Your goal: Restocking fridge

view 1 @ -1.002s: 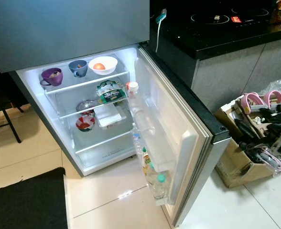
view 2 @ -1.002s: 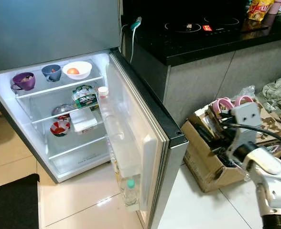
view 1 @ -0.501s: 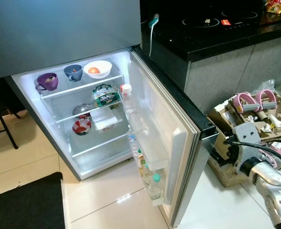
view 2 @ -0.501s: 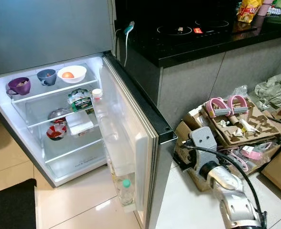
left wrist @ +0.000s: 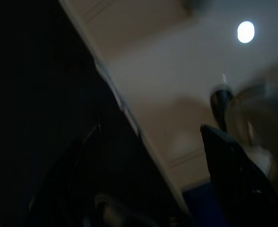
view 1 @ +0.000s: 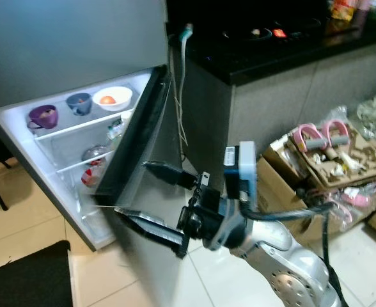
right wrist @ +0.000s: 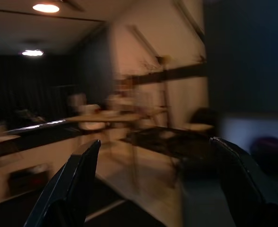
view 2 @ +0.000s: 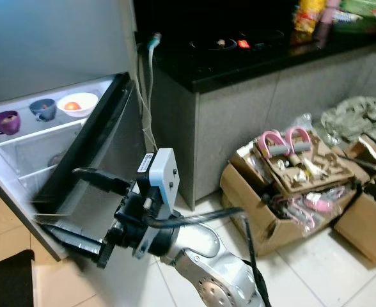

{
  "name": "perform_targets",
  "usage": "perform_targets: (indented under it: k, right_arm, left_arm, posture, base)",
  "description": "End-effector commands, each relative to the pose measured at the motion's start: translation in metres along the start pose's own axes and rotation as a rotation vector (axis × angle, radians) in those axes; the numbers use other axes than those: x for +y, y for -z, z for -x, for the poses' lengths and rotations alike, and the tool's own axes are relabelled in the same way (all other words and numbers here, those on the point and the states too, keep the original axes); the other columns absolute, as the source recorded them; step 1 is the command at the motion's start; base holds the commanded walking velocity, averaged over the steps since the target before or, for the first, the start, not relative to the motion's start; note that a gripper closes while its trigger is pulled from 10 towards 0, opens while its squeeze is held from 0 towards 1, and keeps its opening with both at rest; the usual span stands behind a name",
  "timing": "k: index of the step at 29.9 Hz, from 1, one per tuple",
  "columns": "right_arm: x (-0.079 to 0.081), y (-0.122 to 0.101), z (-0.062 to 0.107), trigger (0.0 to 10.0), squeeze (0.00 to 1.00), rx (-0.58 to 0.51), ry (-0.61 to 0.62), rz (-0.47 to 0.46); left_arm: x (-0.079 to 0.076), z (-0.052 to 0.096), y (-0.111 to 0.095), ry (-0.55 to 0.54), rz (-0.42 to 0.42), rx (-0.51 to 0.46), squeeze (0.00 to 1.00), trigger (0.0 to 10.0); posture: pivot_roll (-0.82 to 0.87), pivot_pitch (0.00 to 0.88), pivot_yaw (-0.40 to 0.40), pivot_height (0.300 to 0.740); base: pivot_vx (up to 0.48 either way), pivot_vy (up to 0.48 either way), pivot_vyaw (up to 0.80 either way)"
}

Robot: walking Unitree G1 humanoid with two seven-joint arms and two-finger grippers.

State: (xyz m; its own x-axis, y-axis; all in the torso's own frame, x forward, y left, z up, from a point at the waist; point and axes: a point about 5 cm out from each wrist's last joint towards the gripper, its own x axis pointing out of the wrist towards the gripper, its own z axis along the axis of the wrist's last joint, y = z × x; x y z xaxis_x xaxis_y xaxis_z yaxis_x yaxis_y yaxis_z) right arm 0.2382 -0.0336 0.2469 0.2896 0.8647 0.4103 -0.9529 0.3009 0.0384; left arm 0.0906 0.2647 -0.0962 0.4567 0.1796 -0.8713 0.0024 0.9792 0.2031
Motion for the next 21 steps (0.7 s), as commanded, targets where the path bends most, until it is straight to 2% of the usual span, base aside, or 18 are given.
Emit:
perform_targets:
  k: [1, 2, 6, 7, 8, 10, 13, 15, 16, 21]
  right_arm:
    - [-0.013, 0.005, 0.009, 10.0, 0.0, 0.026, 0.091, 0.006]
    - [-0.012, 0.004, 0.008, 10.0, 0.0, 0.029, 0.093, 0.004]
    - [-0.026, 0.01, 0.021, 10.0, 0.0, 0.111, 0.202, 0.049]
    - [-0.055, 0.026, 0.047, 10.0, 0.0, 0.233, 0.413, 0.133]
    - [-0.075, 0.04, 0.074, 10.0, 0.0, 0.343, 0.576, 0.21]
    - [-0.093, 0.057, 0.108, 10.0, 0.0, 0.487, 0.751, 0.311]
    - [-0.097, 0.068, 0.12, 10.0, 0.0, 0.551, 0.837, 0.346]
    - [-0.097, 0.068, 0.121, 10.0, 0.0, 0.557, 0.847, 0.354]
    - [-0.097, 0.067, 0.121, 10.0, 0.0, 0.515, 0.87, 0.314]
    - [-0.096, 0.063, 0.119, 10.0, 0.0, 0.42, 0.898, 0.239]
  left_arm:
    - [0.004, 0.001, 0.001, -0.009, -0.005, 0.01, 0.0, 10.0]
    - [0.004, 0.001, 0.001, -0.009, -0.005, 0.01, 0.0, 10.0]
    - [0.004, 0.001, 0.002, -0.009, -0.004, 0.013, 0.0, 10.0]
    - [0.002, 0.001, 0.003, -0.008, -0.003, 0.017, 0.0, 10.0]
    - [0.001, 0.001, 0.004, -0.006, -0.002, 0.02, 0.0, 10.0]
    - [-0.001, 0.001, 0.006, -0.003, -0.001, 0.022, 0.0, 10.0]
    - [-0.002, 0.001, 0.006, -0.003, -0.001, 0.021, 0.0, 10.0]
    - [-0.002, 0.001, 0.006, -0.003, -0.001, 0.021, 0.0, 10.0]
    - [-0.001, 0.001, 0.006, -0.006, 0.0, 0.019, 0.0, 10.0]
    - [0.003, 0.001, 0.002, -0.037, 0.01, -0.009, 0.0, 10.0]
  posture:
    - [-0.09, 0.115, 0.042, 0.74]
    - [-0.09, 0.115, 0.042, 0.74]
    - [-0.1, 0.115, 0.039, 0.74]
    - [-0.1, 0.116, 0.033, 0.74]
    - [-0.1, 0.12, 0.03, 0.74]
    - [-0.1, 0.125, 0.033, 0.74]
    - [-0.1, 0.126, 0.033, 0.74]
    - [-0.1, 0.126, 0.033, 0.74]
    - [-0.1, 0.127, 0.033, 0.74]
    - [-0.09, 0.129, 0.035, 0.74]
  base:
    - [0.0, 0.0, 0.0]
    - [0.0, 0.0, 0.0]
    - [0.0, 0.0, 0.0]
    - [0.0, 0.0, 0.0]
    - [0.0, 0.0, 0.0]
    - [0.0, 0.0, 0.0]
    - [0.0, 0.0, 0.0]
    - [0.0, 0.0, 0.0]
    - [0.0, 0.0, 0.0]
    - [0.0, 0.0, 0.0]
